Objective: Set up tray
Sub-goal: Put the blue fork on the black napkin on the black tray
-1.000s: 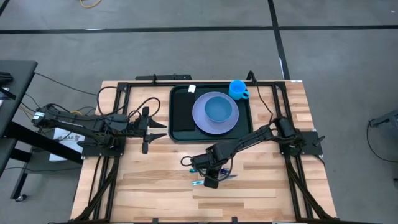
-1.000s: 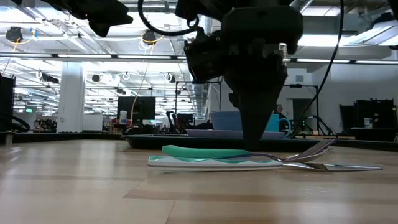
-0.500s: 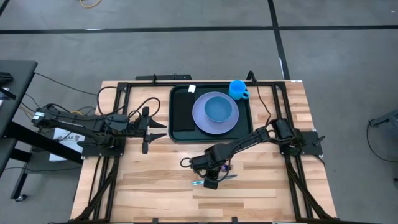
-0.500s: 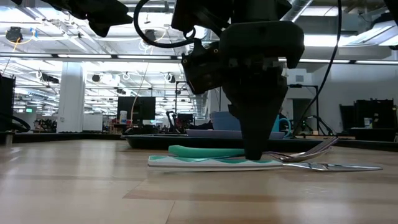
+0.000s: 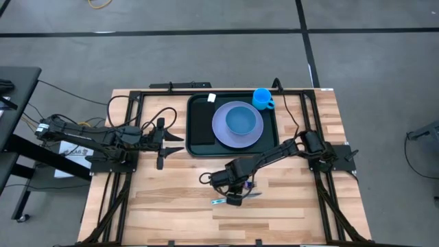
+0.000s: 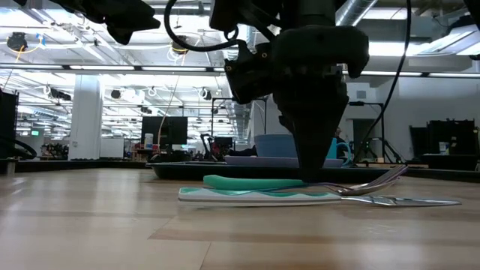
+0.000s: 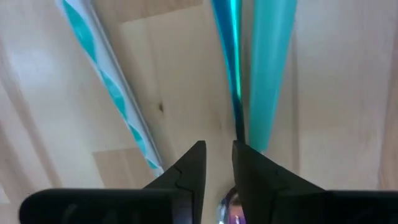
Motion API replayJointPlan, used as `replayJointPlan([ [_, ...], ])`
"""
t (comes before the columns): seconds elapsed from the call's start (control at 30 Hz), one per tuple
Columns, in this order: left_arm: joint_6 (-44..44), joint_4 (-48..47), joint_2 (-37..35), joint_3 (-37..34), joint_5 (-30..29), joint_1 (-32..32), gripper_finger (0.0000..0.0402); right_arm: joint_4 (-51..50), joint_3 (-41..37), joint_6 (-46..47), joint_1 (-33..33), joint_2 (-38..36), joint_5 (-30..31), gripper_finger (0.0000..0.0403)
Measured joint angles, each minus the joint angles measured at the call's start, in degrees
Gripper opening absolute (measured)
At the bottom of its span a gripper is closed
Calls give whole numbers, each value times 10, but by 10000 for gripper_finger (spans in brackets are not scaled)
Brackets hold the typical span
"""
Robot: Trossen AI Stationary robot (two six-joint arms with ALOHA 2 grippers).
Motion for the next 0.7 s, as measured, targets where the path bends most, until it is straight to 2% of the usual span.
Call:
replayJointPlan([
  [0.7, -1, 0, 0, 0, 0, 0, 135, -8, 0, -15, -10, 0, 12, 72],
])
